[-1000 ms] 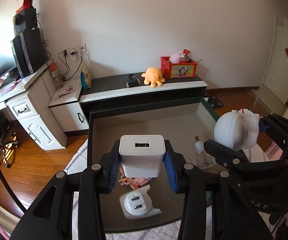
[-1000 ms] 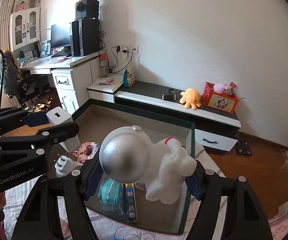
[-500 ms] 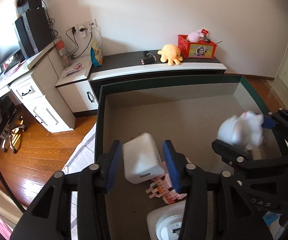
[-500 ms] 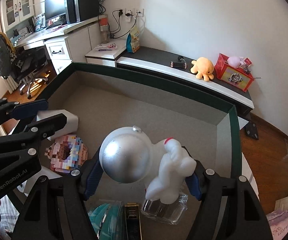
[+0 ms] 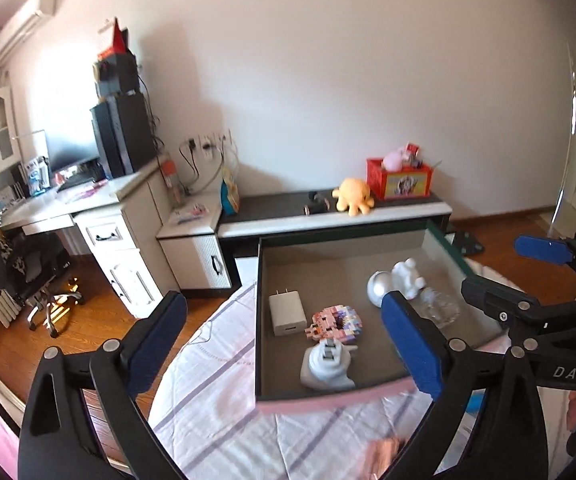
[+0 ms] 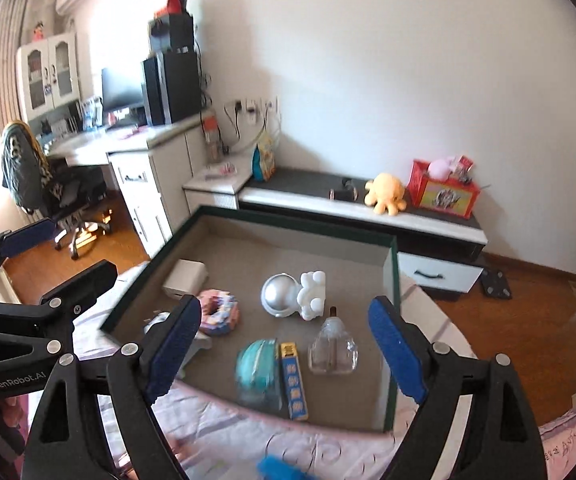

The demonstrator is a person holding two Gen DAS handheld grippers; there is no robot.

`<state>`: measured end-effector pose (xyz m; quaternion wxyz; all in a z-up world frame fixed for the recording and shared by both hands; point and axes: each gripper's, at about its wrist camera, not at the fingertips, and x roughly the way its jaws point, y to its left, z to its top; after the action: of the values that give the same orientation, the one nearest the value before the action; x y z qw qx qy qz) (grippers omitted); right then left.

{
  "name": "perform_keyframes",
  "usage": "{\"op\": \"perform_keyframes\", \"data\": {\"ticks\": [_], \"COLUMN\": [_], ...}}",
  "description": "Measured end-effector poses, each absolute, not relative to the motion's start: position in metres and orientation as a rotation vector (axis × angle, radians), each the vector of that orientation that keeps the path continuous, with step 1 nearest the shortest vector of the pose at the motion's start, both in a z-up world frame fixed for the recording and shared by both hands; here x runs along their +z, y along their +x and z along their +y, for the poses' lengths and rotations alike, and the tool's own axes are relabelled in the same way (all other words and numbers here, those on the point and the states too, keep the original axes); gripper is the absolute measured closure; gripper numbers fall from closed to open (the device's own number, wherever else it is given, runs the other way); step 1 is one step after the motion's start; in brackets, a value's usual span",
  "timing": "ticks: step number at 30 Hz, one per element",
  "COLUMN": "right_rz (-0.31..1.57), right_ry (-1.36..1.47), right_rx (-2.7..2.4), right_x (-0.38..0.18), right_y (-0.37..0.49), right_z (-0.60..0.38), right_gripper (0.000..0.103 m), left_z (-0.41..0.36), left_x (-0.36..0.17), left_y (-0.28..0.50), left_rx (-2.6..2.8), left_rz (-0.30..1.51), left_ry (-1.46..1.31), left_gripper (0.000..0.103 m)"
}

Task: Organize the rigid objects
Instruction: 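Withdraw both tools from the box back over the bed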

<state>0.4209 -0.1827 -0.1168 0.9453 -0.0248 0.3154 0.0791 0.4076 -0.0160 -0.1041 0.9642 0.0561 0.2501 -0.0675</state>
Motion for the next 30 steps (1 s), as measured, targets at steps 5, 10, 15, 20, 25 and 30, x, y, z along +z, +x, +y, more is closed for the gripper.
{"op": "perform_keyframes", "data": {"ticks": [5,10,15,20,25,30], "right_rz": [0.508,0.412,0.332,0.285,0.261,0.227], "right_ry": [-0.023,-0.033,-0.007,0.007,0.008,0.004], "right_rx": [0.165,0.149,0.124,0.097,0.085,0.078], "right_x": [-0.086,-0.072,-0.068,-0.065,-0.061,-0.053], "right_y": [0.338,0.257,0.187,0.134,0.096,0.074], "right_z": [-0.176,-0.163,-0.159,-0.156,-0.161,-0.162], "right_gripper": [0.0,0.0,0.0,0.0,0.0,0.0], "left_z": [0.002,0.009,0.014,0.016,0.011,0.011], "left_x": [-0.08,-0.071,-0.069,-0.068,-0.061,-0.056], "left_y": [0.323,0.246,0.187,0.134,0.099,0.08], "left_rx": [-0.141,-0.116,-0.102,-0.068,-0.037,-0.034], "left_rz": [0.399,0.333,0.3,0.245,0.203,0.178], "left_ry": [0.062,0.047,0.039,0.059,0.061,0.052], "left_gripper": [0.0,0.0,0.0,0.0,0.0,0.0]}}
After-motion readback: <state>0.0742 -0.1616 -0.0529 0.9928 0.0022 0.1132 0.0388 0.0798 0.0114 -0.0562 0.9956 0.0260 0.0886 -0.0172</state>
